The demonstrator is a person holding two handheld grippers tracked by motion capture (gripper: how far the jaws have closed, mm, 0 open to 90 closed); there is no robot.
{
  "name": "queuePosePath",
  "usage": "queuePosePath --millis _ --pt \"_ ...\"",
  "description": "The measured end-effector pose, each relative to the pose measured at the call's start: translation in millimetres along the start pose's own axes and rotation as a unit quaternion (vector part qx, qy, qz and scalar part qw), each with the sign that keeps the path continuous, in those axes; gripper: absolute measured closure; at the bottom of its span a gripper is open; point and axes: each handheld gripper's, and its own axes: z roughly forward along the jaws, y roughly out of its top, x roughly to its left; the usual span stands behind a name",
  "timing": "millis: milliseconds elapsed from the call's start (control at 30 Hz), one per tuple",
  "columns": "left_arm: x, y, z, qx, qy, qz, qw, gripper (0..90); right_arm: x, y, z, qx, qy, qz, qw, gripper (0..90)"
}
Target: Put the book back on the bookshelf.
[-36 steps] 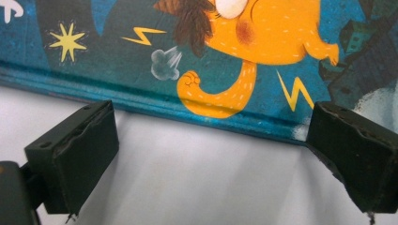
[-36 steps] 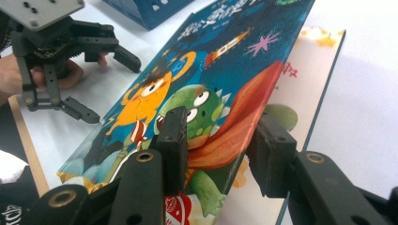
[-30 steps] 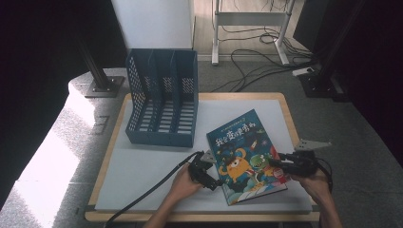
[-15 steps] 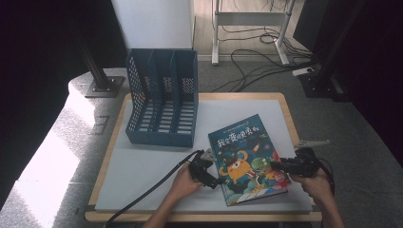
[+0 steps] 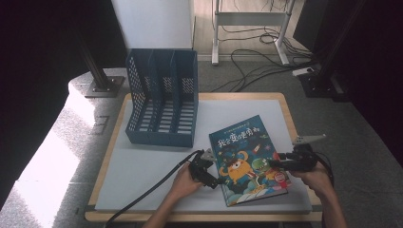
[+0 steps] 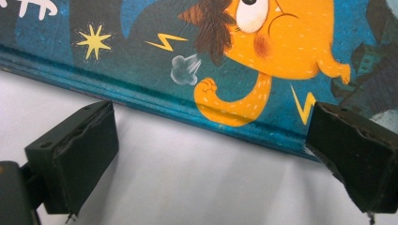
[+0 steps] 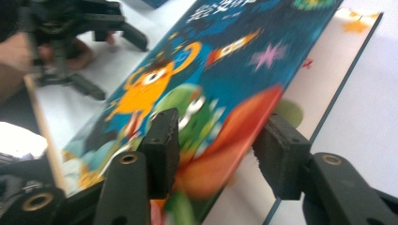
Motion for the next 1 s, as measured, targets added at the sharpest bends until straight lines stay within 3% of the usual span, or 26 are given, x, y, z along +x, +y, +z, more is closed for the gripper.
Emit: queuePosePath --millis 200,267,367,667,800,1000 --pt "0.3 -0.3 -0.2 0.000 -0.001 0.000 1.0000 2.9 -14.5 21.0 16.0 -0.010 0.025 0.000 0.9996 53.7" --pt "0.0 -0.4 -0.1 -0.002 -0.002 -0.001 1.0000 2.9 -15.5 24.3 14.6 -0.027 0.036 -0.002 0.9990 58.0" --pt "0.3 -0.4 -0.2 -0.002 -0.002 -0.001 1.0000 2.9 -10.5 25.0 10.8 -0.059 0.047 -0.025 0.9968 62.1" --pt "5.0 0.1 -1.9 -0.003 -0.012 -0.007 0.9999 3.4 1.8 22.2 3.2 -0.097 0.041 -0.078 0.9914 62.3" --pt "9.5 1.1 -2.9 -0.007 -0.012 -0.018 0.9997 3.0 3.7 19.0 0.5 -0.109 0.043 -0.088 0.9892 62.3" --pt "18.0 6.1 0.1 -0.025 -0.031 -0.039 0.9985 3.1 6.5 18.3 -2.0 -0.117 0.045 -0.101 0.9870 62.3"
